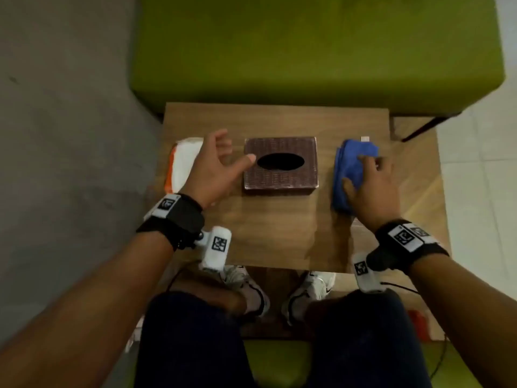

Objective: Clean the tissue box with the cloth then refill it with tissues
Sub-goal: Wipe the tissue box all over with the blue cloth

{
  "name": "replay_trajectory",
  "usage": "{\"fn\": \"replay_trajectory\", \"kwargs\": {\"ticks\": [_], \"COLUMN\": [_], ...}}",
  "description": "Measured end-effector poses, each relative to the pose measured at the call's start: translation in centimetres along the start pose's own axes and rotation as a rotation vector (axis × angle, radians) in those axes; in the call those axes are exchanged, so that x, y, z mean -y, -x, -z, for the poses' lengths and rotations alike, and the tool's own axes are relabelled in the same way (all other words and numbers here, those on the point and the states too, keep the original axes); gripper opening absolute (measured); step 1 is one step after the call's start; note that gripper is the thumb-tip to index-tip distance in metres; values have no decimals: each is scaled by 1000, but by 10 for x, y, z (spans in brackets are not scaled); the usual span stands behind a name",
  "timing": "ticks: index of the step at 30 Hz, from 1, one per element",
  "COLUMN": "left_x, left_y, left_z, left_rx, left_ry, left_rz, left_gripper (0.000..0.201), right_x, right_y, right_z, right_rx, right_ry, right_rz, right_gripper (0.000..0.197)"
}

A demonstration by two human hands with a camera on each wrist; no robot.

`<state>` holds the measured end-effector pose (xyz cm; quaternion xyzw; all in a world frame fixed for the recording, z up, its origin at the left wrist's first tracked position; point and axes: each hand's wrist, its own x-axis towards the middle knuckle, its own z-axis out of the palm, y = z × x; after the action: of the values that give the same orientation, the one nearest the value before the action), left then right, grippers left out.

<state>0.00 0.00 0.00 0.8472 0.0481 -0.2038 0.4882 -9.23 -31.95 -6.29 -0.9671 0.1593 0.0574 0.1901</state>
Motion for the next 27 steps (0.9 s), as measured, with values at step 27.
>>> {"fn": "replay_trajectory", "kwargs": {"ticks": [27], "left_x": [78], "left_y": [61], "left_z": [-74], "left_rx": [-33], "left_ry": [-29], "left_rz": [-151], "left_gripper": [83], "right_x": [15], "right_y": [160], "right_z": [-5], "right_rx": [-529], "right_ry": [-385], "right_rz": [191], "right_gripper": [16]}}
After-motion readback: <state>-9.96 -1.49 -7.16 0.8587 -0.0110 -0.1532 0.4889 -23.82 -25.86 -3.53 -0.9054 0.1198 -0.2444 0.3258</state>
